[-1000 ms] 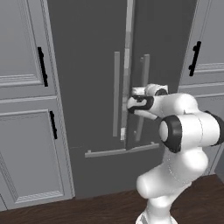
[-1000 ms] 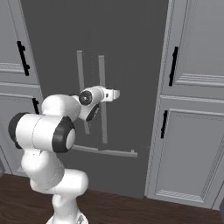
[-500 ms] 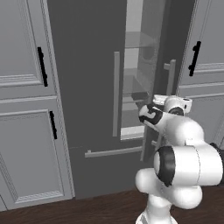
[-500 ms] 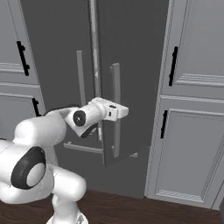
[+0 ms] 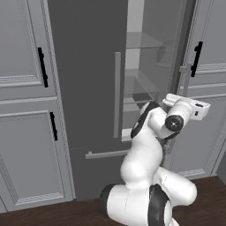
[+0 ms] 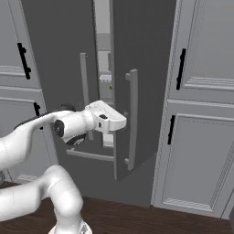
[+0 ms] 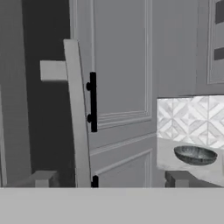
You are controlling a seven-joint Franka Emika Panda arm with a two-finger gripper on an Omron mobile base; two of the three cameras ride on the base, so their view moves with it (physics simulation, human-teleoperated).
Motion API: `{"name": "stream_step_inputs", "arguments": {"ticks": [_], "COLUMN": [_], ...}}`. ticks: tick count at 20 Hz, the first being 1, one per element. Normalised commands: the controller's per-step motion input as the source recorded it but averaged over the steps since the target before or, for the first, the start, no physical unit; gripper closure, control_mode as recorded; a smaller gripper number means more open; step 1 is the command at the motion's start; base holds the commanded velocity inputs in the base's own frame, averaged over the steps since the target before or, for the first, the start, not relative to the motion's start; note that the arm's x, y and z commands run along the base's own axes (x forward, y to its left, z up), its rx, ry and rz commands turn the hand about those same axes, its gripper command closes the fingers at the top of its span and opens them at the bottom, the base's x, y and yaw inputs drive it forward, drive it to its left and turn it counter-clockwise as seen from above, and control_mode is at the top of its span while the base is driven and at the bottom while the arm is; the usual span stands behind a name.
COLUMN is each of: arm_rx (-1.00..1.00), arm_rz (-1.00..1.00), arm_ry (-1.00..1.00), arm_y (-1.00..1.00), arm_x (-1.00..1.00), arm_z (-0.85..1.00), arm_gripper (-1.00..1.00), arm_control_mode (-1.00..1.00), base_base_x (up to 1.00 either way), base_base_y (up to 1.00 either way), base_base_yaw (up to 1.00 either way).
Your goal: Grab a lemon wedge from the fridge and one ice cube from the ice bowl, and put them in the glass of lemonade.
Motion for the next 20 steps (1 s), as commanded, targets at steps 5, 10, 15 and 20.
{"name": "stream_step_inputs", "arguments": {"ticks": [5,10,15,20], "arm_rx": [0.0,0.01,-0.04,-0.01], "arm_rz": [-0.03,-0.09,-0.17,0.0], "arm_ry": [0.06,0.12,0.08,0.0], "arm_y": [1.0,1.0,0.53,-0.4], "arm_x": [-0.61,-0.02,0.49,0.73], "arm_z": [1.0,0.84,-0.02,-0.57], "arm_gripper": [-1.0,-1.0,-1.0,-1.0], "arm_control_mode": [-1.0,-1.0,-1.0,-1.0], "base_base_x": [0.0,0.0,0.0,0.0], "base_base_y": [0.0,0.0,0.0,0.0], "base_base_yaw": [0.0,0.0,0.0,0.0]}}
